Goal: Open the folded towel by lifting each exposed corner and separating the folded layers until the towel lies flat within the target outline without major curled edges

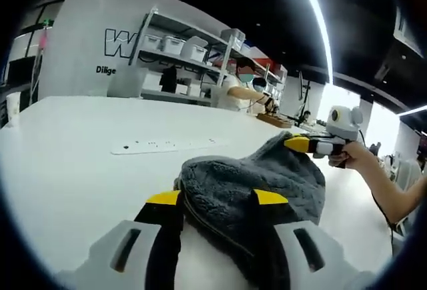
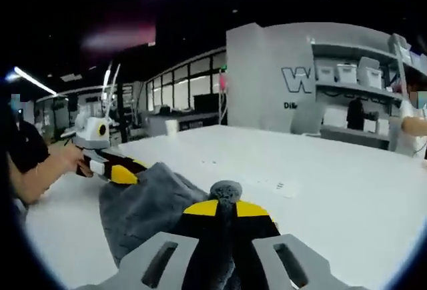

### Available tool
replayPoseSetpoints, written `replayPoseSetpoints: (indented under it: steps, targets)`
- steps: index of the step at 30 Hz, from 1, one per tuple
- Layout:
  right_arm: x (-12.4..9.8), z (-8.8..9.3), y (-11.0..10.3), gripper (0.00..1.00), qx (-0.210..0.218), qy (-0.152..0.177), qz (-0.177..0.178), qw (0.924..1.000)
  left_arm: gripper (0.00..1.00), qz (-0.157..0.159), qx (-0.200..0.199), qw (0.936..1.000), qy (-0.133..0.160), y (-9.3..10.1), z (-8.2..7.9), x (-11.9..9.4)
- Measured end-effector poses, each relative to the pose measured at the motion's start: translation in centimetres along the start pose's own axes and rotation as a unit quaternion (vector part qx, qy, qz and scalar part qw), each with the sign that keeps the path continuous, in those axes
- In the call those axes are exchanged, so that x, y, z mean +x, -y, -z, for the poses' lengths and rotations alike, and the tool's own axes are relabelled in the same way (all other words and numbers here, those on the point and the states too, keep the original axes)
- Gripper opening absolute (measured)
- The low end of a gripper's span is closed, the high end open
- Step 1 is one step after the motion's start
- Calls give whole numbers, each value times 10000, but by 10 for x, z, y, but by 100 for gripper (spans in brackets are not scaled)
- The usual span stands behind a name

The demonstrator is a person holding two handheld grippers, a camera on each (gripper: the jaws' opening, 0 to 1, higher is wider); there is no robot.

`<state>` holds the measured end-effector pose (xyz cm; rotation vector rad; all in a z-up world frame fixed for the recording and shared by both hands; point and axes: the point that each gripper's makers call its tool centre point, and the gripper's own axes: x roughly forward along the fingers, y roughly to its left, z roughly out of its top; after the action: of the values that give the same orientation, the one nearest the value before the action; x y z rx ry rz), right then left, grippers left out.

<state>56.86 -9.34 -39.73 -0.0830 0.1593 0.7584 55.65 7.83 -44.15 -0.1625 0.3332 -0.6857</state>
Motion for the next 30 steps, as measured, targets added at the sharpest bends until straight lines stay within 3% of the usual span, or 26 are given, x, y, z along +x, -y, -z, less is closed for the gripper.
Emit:
replayPoseSetpoints:
  steps: [6, 8, 16, 23, 30]
  targets:
    - [-9, -15, -21, 0, -381, 234, -262, 9987, 38, -119, 382, 9992, 100, 3, -8, -8]
    - [-12, -24, -33, 0, -819, 454, -541, 9941, 38, -96, 462, 9988, 95, 6, -10, -10]
    - [-26, -36, -58, 0, -1039, 790, -973, 9867, 39, -123, 857, 9962, 23, 15, -12, -13]
    - [-42, -45, -80, 0, -1263, 1044, -1458, 9756, 41, -163, 1039, 9945, 19, 21, -14, -14]
    - [-62, -53, -100, 0, -2001, 1312, -1681, 9563, 42, 13, 1422, 9898, 31, 38, -13, -20]
